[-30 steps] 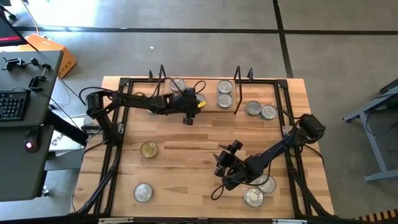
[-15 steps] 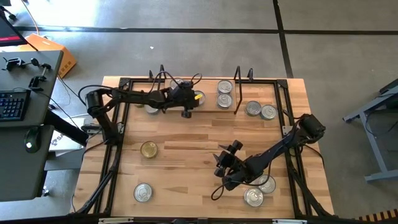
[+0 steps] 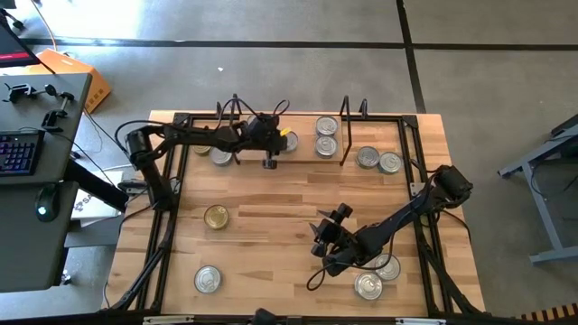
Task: Stack canned seafood by type on shelf
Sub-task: Put the yellow blue tuna can on the shelf, then move the green tuna can to the middle of the table
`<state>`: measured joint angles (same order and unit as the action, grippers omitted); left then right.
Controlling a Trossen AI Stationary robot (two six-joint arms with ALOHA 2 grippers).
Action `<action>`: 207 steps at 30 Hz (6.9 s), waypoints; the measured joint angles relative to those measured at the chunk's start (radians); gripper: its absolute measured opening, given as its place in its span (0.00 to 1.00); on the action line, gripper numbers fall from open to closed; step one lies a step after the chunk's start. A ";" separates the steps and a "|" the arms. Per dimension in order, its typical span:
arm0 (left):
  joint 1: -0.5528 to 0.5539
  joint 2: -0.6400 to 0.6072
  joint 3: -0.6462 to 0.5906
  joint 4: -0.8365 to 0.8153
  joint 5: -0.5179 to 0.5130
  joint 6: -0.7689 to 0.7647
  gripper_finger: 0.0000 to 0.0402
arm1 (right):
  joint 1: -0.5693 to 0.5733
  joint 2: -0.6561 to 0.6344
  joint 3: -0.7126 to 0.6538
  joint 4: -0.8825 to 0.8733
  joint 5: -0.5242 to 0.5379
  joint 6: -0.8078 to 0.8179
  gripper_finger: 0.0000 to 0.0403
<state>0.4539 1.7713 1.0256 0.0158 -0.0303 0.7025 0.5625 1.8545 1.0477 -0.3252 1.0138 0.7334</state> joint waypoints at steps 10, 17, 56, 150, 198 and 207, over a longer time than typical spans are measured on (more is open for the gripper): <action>0.030 0.016 0.000 0.044 0.002 0.049 0.02 | -0.009 0.000 0.000 0.000 0.000 0.000 0.55; 0.063 0.016 -0.001 0.108 0.014 0.054 0.00 | -0.019 0.000 0.000 -0.001 0.000 0.000 0.55; 0.040 0.212 0.290 -0.116 -0.076 -0.058 0.00 | -0.071 0.000 0.000 0.020 -0.067 0.000 0.55; -1.178 -0.710 -0.490 -0.543 -0.730 -1.404 0.00 | -0.166 0.097 -0.079 0.839 -0.244 -0.545 0.55; -1.220 -0.641 -0.410 -0.711 -0.513 -1.379 0.48 | 0.203 -0.335 -0.079 -0.257 -0.114 0.290 0.55; -1.220 -0.479 -0.410 -0.715 -0.478 -1.456 0.43 | 0.173 -0.234 -0.079 -0.242 -0.053 0.309 0.55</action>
<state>-0.7662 1.2924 0.6159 -0.6997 -0.5086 -0.7535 0.7357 1.6208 0.9684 -0.5673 0.9604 1.0428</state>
